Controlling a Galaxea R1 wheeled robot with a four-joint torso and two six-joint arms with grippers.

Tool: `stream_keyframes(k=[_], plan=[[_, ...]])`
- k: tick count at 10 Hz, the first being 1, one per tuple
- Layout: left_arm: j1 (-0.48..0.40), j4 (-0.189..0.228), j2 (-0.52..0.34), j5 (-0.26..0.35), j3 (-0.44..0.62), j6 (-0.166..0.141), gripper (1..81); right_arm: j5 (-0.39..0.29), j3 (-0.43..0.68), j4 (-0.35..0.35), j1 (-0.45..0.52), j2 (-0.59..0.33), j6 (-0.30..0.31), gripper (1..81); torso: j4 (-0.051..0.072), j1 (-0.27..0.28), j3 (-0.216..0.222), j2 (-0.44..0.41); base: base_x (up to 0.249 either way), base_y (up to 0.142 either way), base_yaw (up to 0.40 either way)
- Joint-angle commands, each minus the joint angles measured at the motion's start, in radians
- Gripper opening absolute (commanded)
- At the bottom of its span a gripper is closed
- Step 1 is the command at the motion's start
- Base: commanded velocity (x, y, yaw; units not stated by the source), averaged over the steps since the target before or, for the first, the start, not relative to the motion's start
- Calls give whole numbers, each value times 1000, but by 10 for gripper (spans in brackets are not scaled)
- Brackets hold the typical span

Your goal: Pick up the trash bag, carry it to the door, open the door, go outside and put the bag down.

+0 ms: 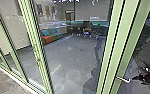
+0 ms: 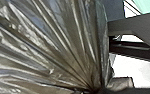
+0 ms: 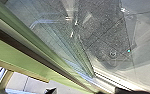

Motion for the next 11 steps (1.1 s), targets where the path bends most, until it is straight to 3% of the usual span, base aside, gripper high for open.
stream_keyframes(k=[1,3,9,10,11], plan=[[-29,3,7,91,6,4,10,-55,-31,-201,249,-70,-65,811,0,0,0,0,0,0,0],[-29,3,9,91,6,4,10,-90,-5,-212,273,-82,-65,811,0,0,0,0,0,0,0],[-29,1,7,91,7,4,10,-104,-74,-251,269,-111,-77,811,0,1,114,1,0,0,0],[-28,1,7,91,6,4,10,-110,-97,-255,267,-124,-80,811,0,1,85,1,0,0,0],[-29,1,7,91,6,4,10,-110,-106,-255,267,-134,-82,811,-38,0,100,1,0,0,0]])
